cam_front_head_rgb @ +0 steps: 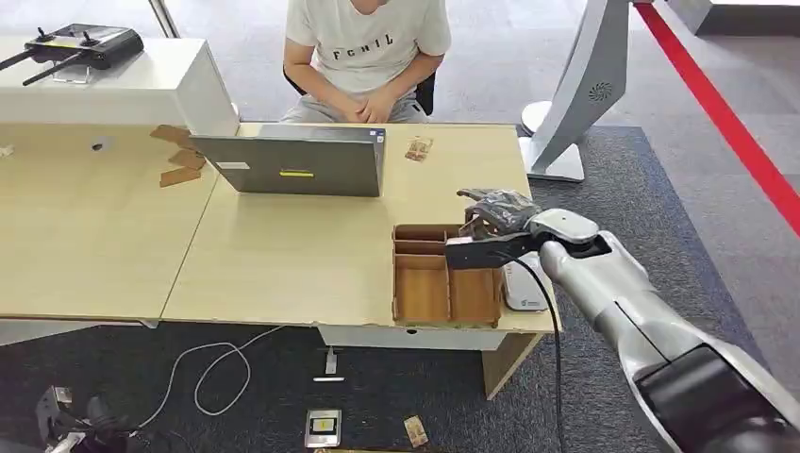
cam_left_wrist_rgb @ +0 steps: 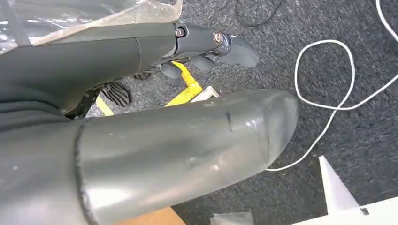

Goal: Pass the card to the sensor for recognition and then transmit it.

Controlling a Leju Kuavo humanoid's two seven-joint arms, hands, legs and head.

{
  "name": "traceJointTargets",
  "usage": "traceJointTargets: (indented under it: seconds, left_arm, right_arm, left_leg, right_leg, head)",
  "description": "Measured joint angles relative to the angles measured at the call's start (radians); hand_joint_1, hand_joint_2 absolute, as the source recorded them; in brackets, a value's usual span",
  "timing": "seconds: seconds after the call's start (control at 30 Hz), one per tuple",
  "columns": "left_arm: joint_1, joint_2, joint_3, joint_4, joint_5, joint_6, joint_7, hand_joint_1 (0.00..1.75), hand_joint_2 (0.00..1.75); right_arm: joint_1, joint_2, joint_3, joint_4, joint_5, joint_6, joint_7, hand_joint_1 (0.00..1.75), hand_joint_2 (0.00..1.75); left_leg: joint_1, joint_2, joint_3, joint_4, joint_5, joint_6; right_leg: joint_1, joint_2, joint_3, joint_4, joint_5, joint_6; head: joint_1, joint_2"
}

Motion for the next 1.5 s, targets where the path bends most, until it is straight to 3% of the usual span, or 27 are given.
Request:
traceJointTargets:
  seconds: [0.4, 1.5]
  left_arm:
    - [0.003, 0.0, 0.016, 0.0, -0.02, -0.014, 0.023, 0.0, 0.0]
    - [-0.035, -0.029, 0.015, 0.0, -0.055, 0.018, 0.069, 0.0, 0.0]
  right_arm:
    - [-0.002, 0.024, -0.007, 0.021, 0.0, -0.039, -0.03, 1.75, 1.75]
    - [0.021, 0.018, -0.011, 0.05, -0.007, -0.072, -0.042, 1.75, 1.75]
  left_leg:
    - [0.0, 0.0, 0.0, 0.0, 0.0, 0.0]
    - [0.0, 0.0, 0.001, 0.0, 0.0, 0.0]
  right_leg:
    - [0.0, 0.0, 0.0, 0.0, 0.0, 0.0]
    - [0.0, 0.0, 0.001, 0.0, 0.0, 0.0]
  head:
    - [0.0, 0.0]
    - [0.0, 0.0]
